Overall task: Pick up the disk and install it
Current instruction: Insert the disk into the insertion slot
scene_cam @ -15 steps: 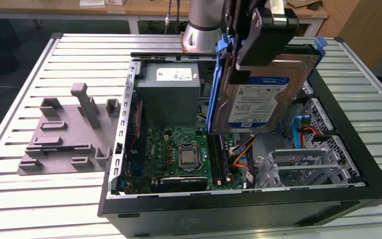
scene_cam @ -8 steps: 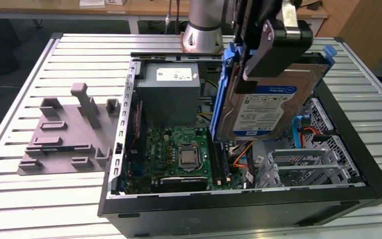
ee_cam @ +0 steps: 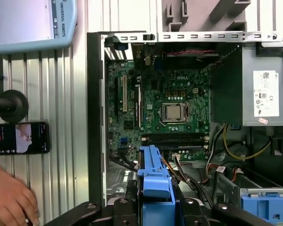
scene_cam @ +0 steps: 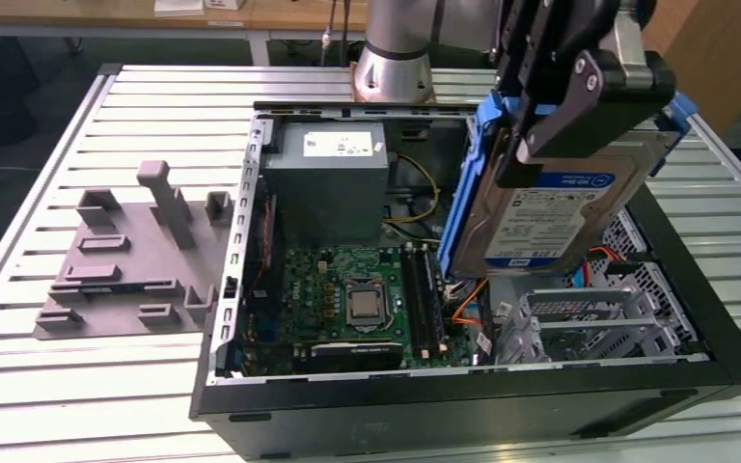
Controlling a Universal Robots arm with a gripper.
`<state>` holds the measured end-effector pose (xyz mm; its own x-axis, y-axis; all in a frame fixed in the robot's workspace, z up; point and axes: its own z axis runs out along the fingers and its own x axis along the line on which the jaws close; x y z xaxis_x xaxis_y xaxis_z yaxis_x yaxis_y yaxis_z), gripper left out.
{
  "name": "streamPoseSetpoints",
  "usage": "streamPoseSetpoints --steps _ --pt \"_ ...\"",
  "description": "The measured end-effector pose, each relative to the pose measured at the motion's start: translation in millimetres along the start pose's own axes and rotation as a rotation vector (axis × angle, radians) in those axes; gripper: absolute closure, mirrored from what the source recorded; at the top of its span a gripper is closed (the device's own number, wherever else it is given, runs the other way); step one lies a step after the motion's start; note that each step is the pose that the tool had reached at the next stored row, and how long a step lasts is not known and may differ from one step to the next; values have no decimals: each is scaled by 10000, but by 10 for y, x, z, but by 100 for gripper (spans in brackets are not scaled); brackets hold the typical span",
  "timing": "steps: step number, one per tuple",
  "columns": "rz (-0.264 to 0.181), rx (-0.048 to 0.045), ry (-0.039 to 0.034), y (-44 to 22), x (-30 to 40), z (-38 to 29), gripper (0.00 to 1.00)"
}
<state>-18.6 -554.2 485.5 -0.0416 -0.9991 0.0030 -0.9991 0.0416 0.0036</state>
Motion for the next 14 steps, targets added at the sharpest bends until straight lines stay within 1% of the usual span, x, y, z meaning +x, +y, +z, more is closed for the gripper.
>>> streamPoseSetpoints --steps 5,7,11,12,14 --pt "0 0 -1 -37 91 20 64" --pt "1 0 -3 -73 120 34 64" --pt "0 0 0 -184 122 59 64" --pt "0 0 -1 -197 122 64 64" --pt "1 0 1 -201 122 64 64"
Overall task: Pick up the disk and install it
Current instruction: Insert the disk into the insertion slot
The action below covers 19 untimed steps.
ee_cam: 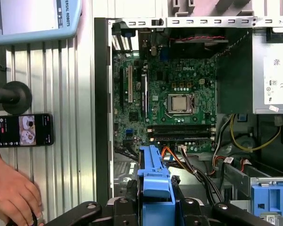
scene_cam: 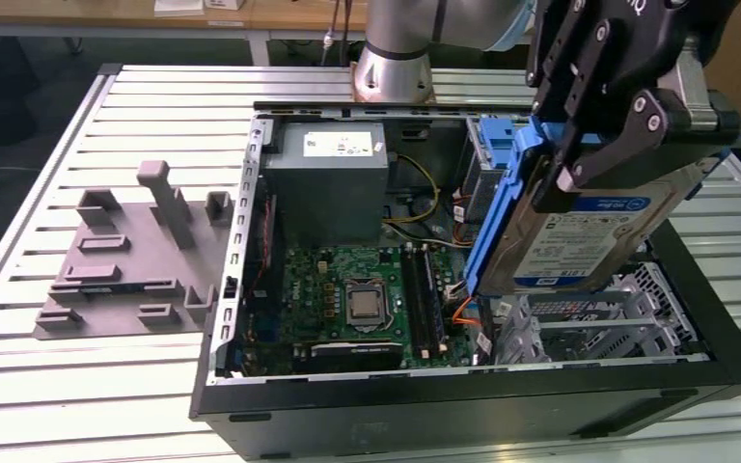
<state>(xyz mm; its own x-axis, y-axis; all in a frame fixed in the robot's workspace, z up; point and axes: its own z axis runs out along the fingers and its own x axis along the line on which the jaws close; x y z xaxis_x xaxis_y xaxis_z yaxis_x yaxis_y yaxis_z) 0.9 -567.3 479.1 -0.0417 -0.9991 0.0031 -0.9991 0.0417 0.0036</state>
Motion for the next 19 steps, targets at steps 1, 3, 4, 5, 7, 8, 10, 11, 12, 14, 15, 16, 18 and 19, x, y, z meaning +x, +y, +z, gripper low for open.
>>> streamPoseSetpoints --steps 1,3,4,5,7,8,10,11,12,14,15,16,18,19 --pt "0 0 0 -2 0 0 64" --pt "-1 0 -1 -5 0 2 64" --pt "-1 0 -2 -21 -1 6 64" --pt "-1 0 -2 -36 -2 9 64" --pt "-1 0 -2 -39 -2 10 64" --pt "-2 0 -1 -45 -2 10 64" --pt "-1 0 -2 -59 -3 10 64" --pt "-1 0 -1 -63 -3 10 64" --pt "0 0 -1 -63 -3 10 64" --pt "0 1 -1 -63 -3 10 64" --pt "0 0 -1 -65 -3 10 64" --pt "-2 1 -2 -69 -3 10 64" --pt "-1 0 -1 -84 -4 10 64" --pt "-1 1 -2 -91 -4 11 64"
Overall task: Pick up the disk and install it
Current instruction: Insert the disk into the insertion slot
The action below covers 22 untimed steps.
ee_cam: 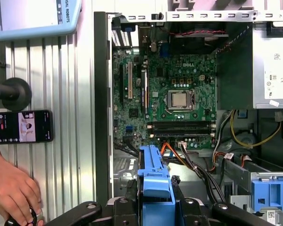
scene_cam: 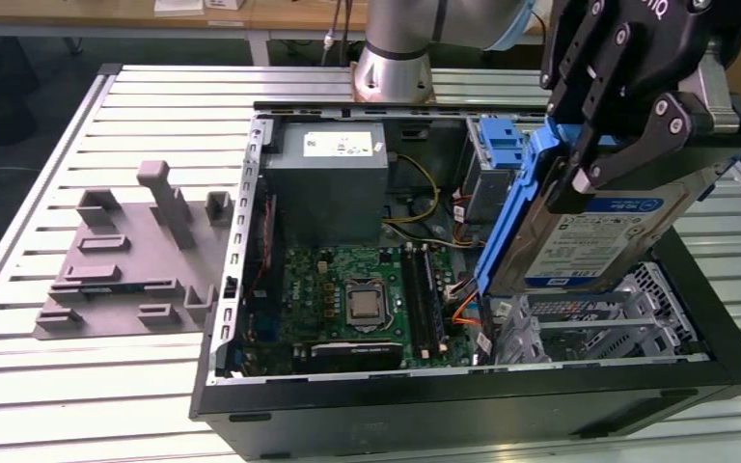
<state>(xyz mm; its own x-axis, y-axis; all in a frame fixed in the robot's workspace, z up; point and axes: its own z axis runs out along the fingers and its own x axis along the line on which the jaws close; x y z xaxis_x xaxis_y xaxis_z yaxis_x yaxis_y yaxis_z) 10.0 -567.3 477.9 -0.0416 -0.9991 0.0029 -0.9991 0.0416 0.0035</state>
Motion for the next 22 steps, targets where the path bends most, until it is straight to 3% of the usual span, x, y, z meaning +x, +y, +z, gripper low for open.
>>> streamPoseSetpoints --steps 22 --pt "0 -1 0 -75 3 14 64"
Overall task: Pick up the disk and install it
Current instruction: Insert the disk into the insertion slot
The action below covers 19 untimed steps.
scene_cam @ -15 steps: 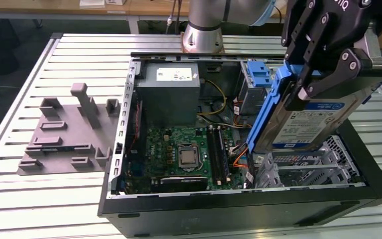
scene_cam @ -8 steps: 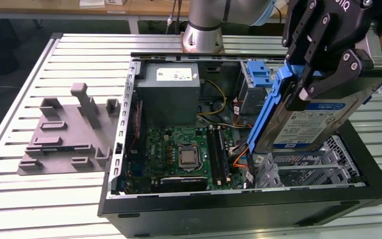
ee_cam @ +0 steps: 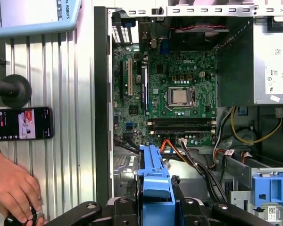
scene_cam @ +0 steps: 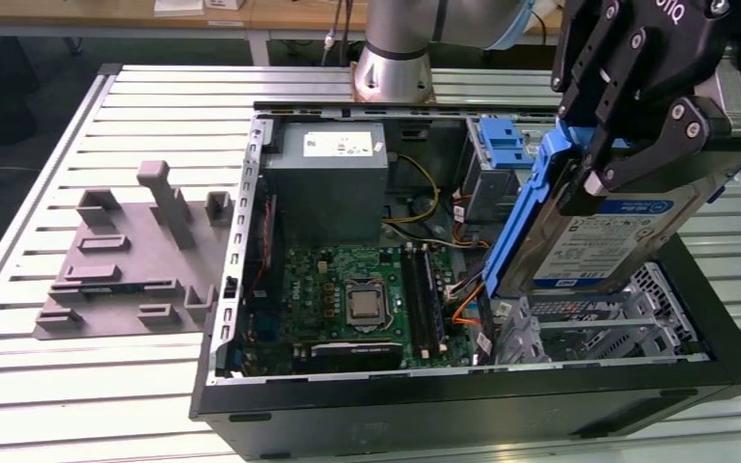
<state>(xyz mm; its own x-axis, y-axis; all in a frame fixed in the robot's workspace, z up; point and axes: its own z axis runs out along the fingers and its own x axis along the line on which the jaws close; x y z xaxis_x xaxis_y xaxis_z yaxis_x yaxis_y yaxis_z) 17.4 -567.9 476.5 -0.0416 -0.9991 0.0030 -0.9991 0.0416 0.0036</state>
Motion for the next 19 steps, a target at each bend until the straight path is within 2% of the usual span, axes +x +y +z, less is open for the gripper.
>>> streamPoseSetpoints --steps 19 --pt "25 1 -1 -111 16 24 64"
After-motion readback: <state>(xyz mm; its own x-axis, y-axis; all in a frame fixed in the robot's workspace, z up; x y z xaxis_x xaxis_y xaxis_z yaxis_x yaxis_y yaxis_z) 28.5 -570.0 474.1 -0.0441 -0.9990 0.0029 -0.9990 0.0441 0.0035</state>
